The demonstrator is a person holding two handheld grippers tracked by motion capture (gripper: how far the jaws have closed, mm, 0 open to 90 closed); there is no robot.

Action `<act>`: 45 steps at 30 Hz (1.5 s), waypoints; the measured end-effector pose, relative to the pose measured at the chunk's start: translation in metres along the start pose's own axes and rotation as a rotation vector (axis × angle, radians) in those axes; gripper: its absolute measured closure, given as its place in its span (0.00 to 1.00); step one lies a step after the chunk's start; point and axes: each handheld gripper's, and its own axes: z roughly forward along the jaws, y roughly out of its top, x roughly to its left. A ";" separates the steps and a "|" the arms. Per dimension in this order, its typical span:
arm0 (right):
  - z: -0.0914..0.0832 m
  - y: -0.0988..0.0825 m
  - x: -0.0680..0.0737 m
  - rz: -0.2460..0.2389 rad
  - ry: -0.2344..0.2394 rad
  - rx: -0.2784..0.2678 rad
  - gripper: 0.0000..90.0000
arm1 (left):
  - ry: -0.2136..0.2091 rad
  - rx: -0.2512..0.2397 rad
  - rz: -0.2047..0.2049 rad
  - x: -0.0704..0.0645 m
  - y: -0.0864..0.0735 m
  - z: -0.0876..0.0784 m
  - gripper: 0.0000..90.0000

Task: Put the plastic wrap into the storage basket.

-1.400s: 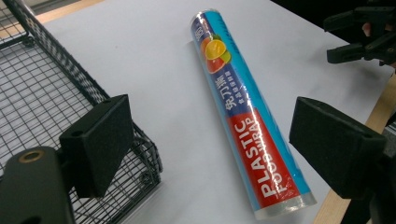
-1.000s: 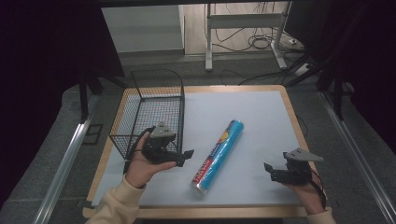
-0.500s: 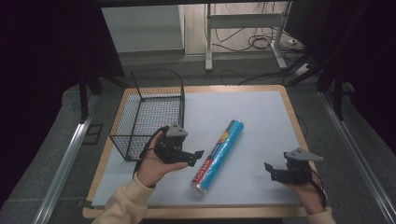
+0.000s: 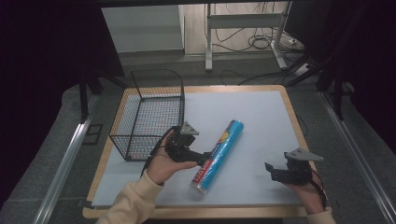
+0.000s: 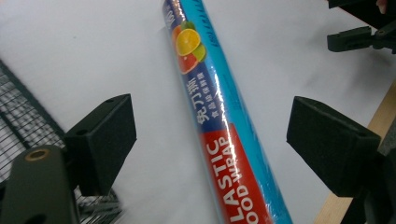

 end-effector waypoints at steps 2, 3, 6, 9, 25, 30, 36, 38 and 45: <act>0.000 0.000 0.000 -0.003 -0.002 -0.001 0.14 | -0.005 0.007 0.004 -0.002 0.002 0.004 0.17; 0.000 0.000 0.000 0.000 0.000 -0.002 0.14 | -0.008 0.017 0.007 -0.003 0.004 0.007 0.17; 0.000 0.000 -0.001 0.000 0.002 -0.002 0.14 | -0.009 0.028 0.004 -0.004 0.006 0.012 0.17; 0.000 0.000 0.000 0.001 0.001 -0.003 0.14 | -0.012 0.043 0.009 -0.006 0.008 0.018 0.17; -0.001 0.000 -0.002 0.013 -0.004 -0.004 0.14 | -0.027 0.122 0.012 -0.019 0.025 0.061 0.16; -0.001 0.000 -0.002 0.012 -0.002 -0.001 0.14 | -0.020 0.159 0.019 -0.024 0.030 0.081 0.16; 0.000 0.000 -0.002 0.011 -0.002 0.001 0.14 | -0.016 0.197 -0.023 -0.018 0.034 0.101 0.17; 0.000 0.000 -0.002 0.011 -0.002 0.003 0.14 | -0.014 0.211 -0.026 -0.016 0.034 0.107 0.17; 0.000 0.000 -0.002 0.010 0.001 0.001 0.14 | 0.007 0.256 -0.045 -0.013 0.034 0.129 0.17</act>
